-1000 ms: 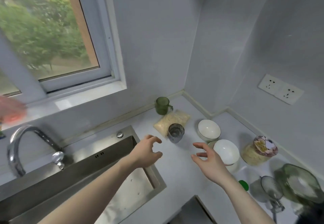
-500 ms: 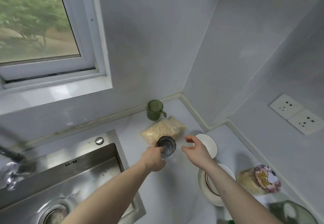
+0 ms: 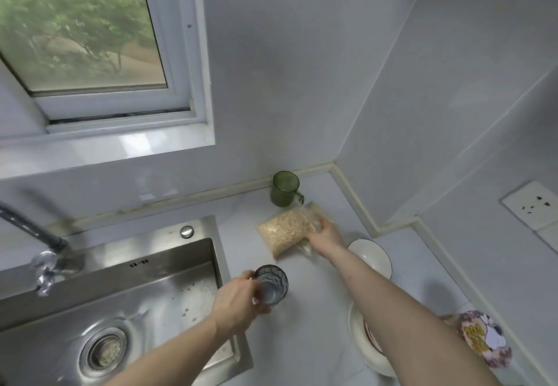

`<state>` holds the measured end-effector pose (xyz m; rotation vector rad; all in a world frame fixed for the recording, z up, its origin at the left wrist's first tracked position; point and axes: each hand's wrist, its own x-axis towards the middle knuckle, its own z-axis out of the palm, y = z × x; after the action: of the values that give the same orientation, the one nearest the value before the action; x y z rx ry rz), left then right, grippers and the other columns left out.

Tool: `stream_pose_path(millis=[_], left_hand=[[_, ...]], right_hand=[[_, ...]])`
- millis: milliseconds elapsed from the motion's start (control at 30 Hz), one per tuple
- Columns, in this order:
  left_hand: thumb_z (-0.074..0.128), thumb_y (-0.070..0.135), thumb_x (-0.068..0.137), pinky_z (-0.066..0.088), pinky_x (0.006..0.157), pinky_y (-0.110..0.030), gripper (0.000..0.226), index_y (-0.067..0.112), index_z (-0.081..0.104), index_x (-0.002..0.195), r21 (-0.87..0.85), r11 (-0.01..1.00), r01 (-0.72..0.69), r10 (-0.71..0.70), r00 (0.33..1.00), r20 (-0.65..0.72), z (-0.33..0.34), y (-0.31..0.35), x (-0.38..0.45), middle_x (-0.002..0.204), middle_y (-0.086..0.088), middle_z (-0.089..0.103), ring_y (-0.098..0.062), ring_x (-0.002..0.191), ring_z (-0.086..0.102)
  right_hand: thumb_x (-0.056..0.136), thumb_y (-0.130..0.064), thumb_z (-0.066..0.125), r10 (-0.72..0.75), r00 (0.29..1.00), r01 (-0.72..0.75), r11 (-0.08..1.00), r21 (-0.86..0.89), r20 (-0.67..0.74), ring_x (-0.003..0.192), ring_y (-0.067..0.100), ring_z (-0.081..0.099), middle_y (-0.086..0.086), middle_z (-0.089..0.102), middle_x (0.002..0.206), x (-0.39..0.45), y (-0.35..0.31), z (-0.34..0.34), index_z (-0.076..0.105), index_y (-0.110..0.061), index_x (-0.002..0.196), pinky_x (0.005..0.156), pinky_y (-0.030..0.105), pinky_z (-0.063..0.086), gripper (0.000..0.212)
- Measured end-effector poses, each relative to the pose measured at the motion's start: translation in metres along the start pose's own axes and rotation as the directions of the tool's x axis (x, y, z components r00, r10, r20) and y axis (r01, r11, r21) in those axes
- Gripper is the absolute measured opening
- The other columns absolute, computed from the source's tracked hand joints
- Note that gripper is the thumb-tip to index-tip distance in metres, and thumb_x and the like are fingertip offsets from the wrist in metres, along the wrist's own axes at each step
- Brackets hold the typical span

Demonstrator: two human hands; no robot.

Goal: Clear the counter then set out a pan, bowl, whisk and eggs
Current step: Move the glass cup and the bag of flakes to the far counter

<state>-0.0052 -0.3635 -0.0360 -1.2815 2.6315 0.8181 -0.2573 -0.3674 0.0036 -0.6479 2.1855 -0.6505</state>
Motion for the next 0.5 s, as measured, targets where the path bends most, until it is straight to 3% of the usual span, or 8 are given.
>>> stream_pose_path(millis=[167, 267, 400, 500], left_hand=[[0.074, 0.059, 0.076, 0.037, 0.069, -0.028, 0.039, 0.027, 0.068, 0.096, 0.015, 0.999, 0.034, -0.034, 0.999, -0.001, 0.004, -0.019, -0.026, 0.12, 0.017, 0.054, -0.015, 0.101, 0.062], [0.073, 0.061, 0.076, 0.041, 0.069, -0.028, 0.04, 0.027, 0.068, 0.096, -0.005, 0.998, 0.064, -0.064, 0.998, 0.01, 0.006, -0.025, -0.035, 0.127, 0.019, 0.053, -0.015, 0.102, 0.063], [0.074, 0.063, 0.074, 0.049, 0.074, -0.029, 0.041, 0.029, 0.069, 0.095, -0.04, 0.995, 0.09, -0.09, 0.996, 0.008, 0.009, -0.027, -0.037, 0.134, 0.021, 0.052, -0.016, 0.1, 0.064], [0.074, 0.06, 0.076, 0.046, 0.078, -0.028, 0.037, 0.028, 0.068, 0.095, -0.04, 0.996, 0.079, -0.079, 0.997, -0.007, 0.007, -0.025, -0.041, 0.141, 0.019, 0.05, -0.017, 0.107, 0.064]], right_hand=[[0.087, -0.024, 0.068, 0.034, 0.998, -0.033, 0.999, 0.01, -0.057, 0.132, 0.034, 0.053, 0.012, 0.051, 0.148, 0.023, 0.003, 0.02, 0.038, -0.017, 0.153, 0.112, 0.041, 0.043, 0.073], [0.089, -0.021, 0.066, 0.071, 0.992, -0.066, 0.996, 0.053, -0.107, 0.126, 0.034, 0.058, 0.013, 0.06, 0.14, 0.029, 0.003, 0.027, 0.05, -0.012, 0.145, 0.107, 0.037, 0.046, 0.058], [0.096, -0.019, 0.06, 0.098, 0.982, -0.091, 0.995, 0.047, -0.161, 0.11, 0.034, 0.065, 0.014, 0.07, 0.122, 0.027, 0.003, 0.029, 0.068, -0.01, 0.118, 0.087, 0.031, 0.047, 0.025], [0.096, -0.015, 0.057, 0.033, 0.984, -0.024, 0.998, 0.055, -0.174, 0.093, 0.031, 0.064, 0.013, 0.071, 0.103, 0.014, 0.011, 0.035, 0.067, -0.013, 0.095, 0.076, 0.028, 0.044, 0.01]])
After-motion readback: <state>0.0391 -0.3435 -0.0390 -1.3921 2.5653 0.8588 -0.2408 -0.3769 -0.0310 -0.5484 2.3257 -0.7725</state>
